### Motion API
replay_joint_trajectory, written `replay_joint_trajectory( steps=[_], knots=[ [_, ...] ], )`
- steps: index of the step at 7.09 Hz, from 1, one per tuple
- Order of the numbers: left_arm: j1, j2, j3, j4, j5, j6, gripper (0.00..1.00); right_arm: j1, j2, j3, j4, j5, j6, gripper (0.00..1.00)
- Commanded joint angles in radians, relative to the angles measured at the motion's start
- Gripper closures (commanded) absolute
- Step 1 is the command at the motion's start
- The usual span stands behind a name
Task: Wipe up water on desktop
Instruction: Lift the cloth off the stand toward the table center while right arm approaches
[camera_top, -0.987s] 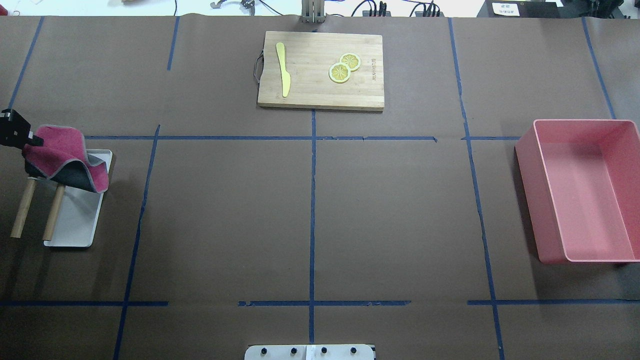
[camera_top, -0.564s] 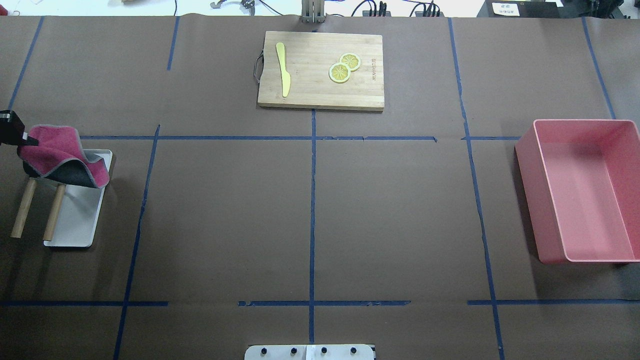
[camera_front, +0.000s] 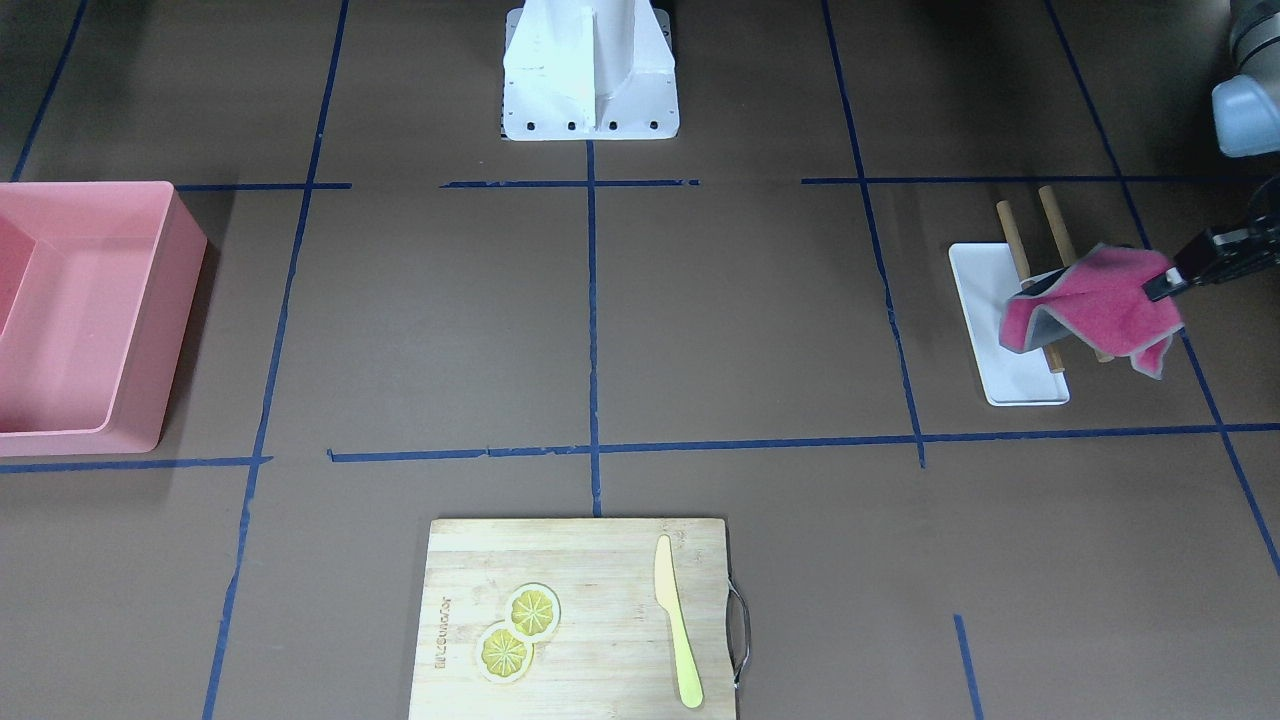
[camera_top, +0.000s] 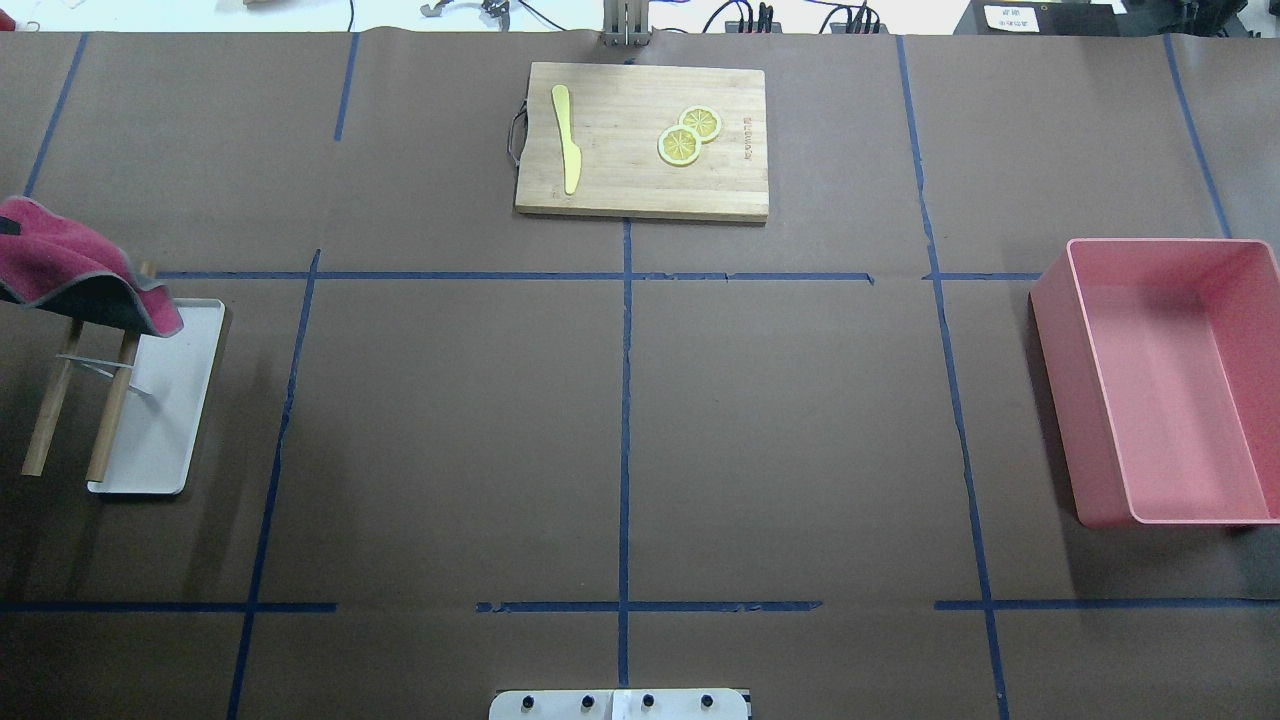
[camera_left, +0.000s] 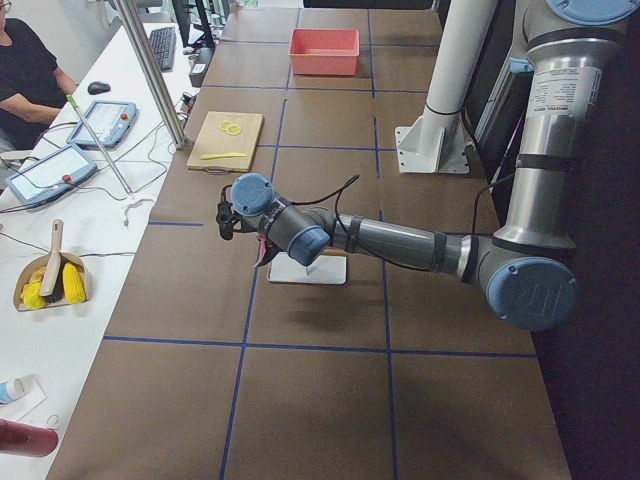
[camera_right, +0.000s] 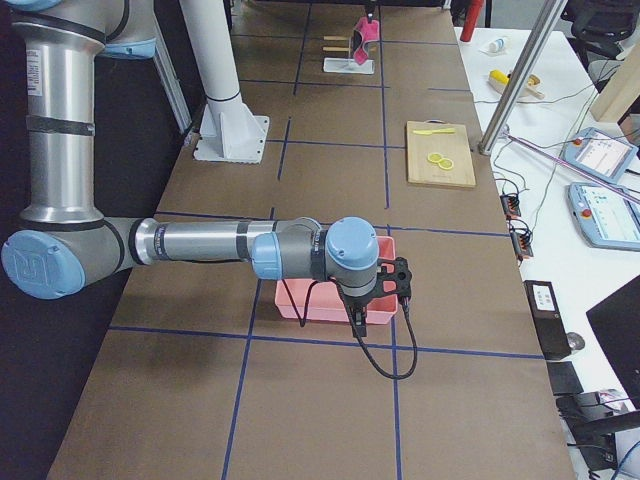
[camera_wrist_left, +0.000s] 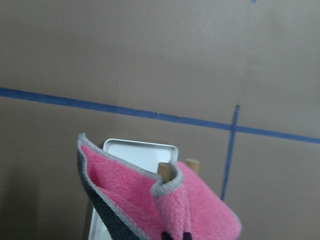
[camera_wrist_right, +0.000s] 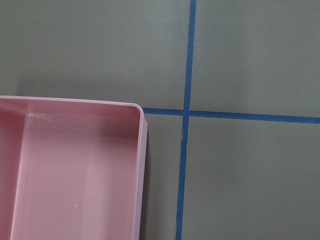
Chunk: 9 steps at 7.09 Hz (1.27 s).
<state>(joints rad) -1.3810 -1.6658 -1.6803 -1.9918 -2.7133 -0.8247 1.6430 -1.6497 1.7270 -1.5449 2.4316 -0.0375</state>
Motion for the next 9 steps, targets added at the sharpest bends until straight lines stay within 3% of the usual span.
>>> replay_joint_trajectory(
  steps=[1,2,4,6,8,9],
  knots=[
    [-0.030,-0.107,-0.160,0.321,-0.008,-0.004,1.00,-0.037,0.033,0.014,0.026,-0.002,0.002,0.00],
    [-0.029,-0.188,-0.188,0.435,-0.006,-0.007,1.00,-0.069,0.089,0.022,0.037,-0.002,0.051,0.00],
    [0.035,-0.314,-0.194,0.481,0.068,-0.182,1.00,-0.214,0.241,0.135,0.052,-0.034,0.259,0.00],
    [0.147,-0.379,-0.196,0.467,0.122,-0.312,1.00,-0.421,0.405,0.175,0.051,-0.178,0.455,0.00],
    [0.251,-0.431,-0.228,0.466,0.211,-0.410,1.00,-0.622,0.569,0.189,0.060,-0.290,0.836,0.00],
    [0.304,-0.472,-0.231,0.466,0.240,-0.456,1.00,-0.757,0.596,0.236,0.098,-0.409,0.910,0.00]
  ],
)
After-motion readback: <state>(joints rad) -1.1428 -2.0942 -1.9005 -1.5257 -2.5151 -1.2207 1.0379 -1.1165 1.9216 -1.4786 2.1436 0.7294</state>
